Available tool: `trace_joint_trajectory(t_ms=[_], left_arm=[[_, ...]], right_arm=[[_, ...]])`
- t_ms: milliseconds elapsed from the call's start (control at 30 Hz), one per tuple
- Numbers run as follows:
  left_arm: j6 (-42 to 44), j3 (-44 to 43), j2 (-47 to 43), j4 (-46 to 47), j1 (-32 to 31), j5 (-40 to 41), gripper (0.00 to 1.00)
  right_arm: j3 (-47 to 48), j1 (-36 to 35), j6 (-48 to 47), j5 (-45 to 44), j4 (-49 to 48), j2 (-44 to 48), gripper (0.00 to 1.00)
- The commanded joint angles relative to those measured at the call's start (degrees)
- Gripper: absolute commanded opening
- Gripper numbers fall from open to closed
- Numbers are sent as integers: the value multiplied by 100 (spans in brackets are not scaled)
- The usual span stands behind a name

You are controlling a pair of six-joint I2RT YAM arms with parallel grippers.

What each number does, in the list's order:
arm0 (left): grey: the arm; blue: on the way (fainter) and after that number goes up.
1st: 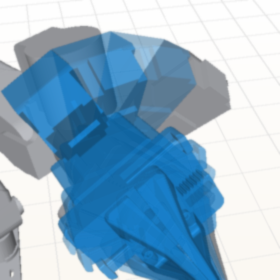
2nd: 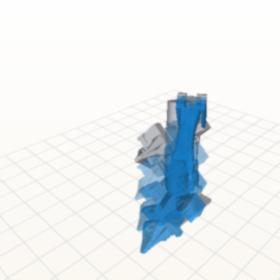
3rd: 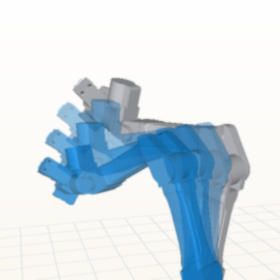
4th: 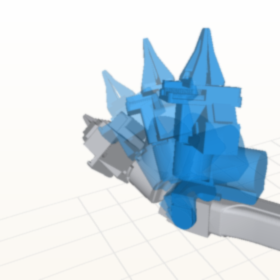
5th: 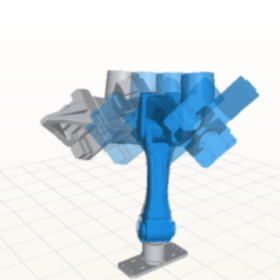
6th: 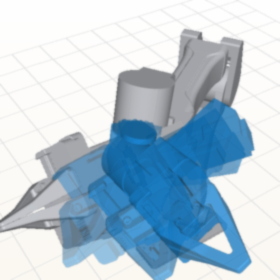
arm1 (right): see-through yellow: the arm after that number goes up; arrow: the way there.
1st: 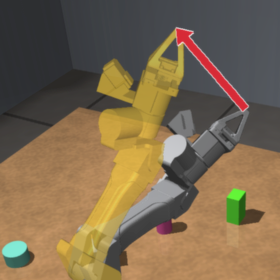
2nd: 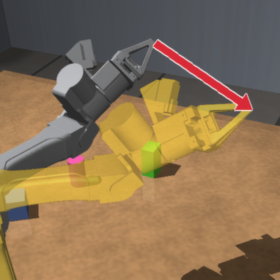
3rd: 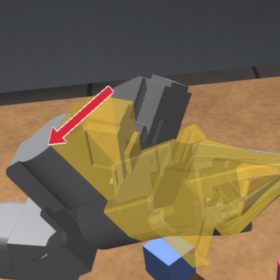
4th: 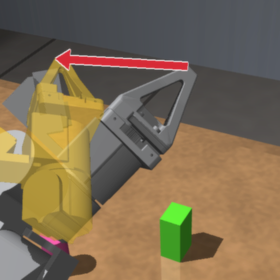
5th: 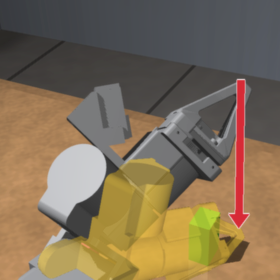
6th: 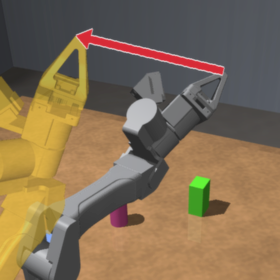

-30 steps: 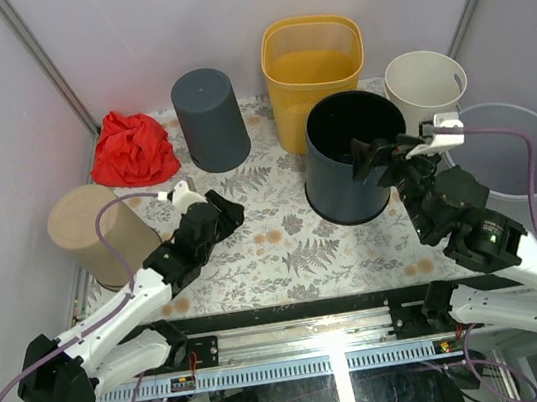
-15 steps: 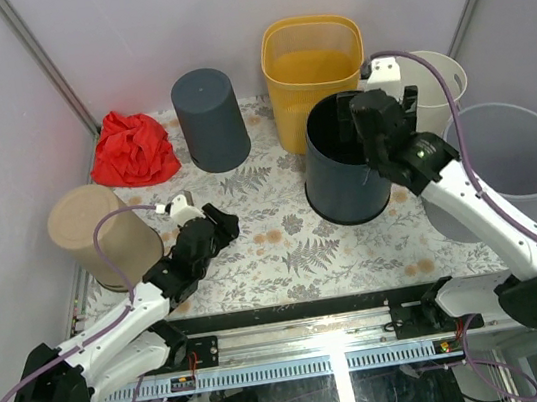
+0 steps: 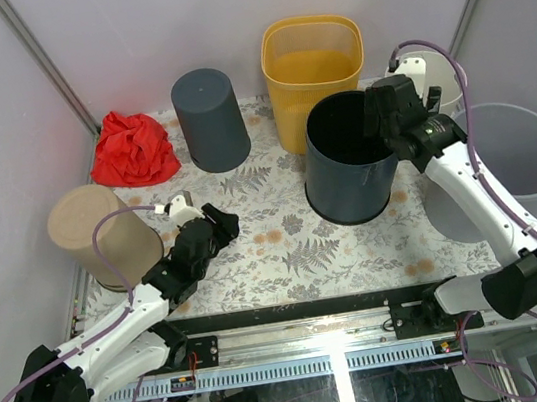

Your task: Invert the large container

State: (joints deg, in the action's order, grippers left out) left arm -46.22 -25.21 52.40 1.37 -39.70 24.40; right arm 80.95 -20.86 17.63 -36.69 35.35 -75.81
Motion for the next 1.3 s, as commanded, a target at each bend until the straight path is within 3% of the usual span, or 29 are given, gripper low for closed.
trace_joint_trajectory(t_ms=[0,267,367,467,600,700,767,900,1033,1267], left_arm=[[60,31,-67,265,-11,127,51],[44,106,-124,268,-11,126,51],[43,89,-88,274,-11,97,51],[43,79,-66,260,-11,106,51],[34,92,-89,267,-11,122,51],[38,91,-90,267,-13,125,51],[34,82,-87,255,-11,131,51],[34,85,-90,258,-11,122,52],[25,87,-73,265,-11,109,52],[49,59,-142,173,-11,226,52]], right_arm=[[-15,272,125,477,-55,-196,96],[-229,513,235,755,-306,-412,89],[-231,566,284,835,-359,-493,78],[-206,591,287,878,-392,-613,59],[-152,601,350,898,-330,-773,60],[-181,609,355,829,-345,-810,54],[-191,606,341,801,-326,-800,41],[-173,610,330,699,-286,-725,27],[-129,610,308,748,-195,-564,2],[259,600,329,702,284,-357,0]])
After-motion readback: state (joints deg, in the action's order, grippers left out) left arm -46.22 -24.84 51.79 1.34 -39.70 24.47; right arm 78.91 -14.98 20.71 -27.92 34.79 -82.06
